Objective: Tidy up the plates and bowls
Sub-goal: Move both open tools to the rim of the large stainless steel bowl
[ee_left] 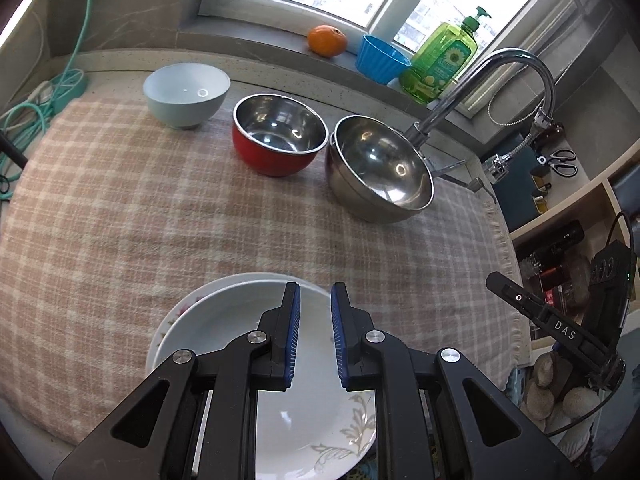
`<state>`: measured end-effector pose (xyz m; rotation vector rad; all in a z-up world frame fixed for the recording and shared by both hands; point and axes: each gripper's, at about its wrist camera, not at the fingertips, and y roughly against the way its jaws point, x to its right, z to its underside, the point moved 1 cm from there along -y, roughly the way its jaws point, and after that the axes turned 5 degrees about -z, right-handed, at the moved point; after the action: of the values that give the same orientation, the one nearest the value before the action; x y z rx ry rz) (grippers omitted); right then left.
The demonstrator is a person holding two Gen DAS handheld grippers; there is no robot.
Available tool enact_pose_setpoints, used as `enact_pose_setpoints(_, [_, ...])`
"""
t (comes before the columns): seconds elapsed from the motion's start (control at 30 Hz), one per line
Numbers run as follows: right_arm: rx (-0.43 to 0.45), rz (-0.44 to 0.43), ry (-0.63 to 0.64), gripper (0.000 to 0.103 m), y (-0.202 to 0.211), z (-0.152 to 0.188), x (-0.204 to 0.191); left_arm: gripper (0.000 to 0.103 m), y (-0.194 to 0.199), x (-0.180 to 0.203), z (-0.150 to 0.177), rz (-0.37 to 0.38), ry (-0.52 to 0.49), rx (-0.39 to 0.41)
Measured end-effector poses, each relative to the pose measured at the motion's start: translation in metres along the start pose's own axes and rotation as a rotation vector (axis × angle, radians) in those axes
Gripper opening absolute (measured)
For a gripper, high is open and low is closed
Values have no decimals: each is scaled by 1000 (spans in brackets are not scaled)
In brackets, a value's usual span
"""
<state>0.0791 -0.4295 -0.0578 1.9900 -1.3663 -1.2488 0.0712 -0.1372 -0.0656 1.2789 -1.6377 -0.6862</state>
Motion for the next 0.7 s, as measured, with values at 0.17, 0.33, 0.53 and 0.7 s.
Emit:
enact_pose_setpoints(0.17, [6, -30, -21, 26, -9, -30, 15, 14, -17, 11, -26, 14, 25, 2])
enact_pose_setpoints(0.33, [-6, -65, -53, 26, -29, -58, 24, 14, -40, 16, -51, 12, 76, -11])
enact_pose_setpoints(0.53, [-43, -106, -103, 26, -58, -77, 35, 15, -60, 21, -71, 4, 107, -24])
enact_pose_setpoints(0.7, [-49, -125, -109, 26, -71, -90, 36, 18, -75, 19, -83, 3, 123, -55])
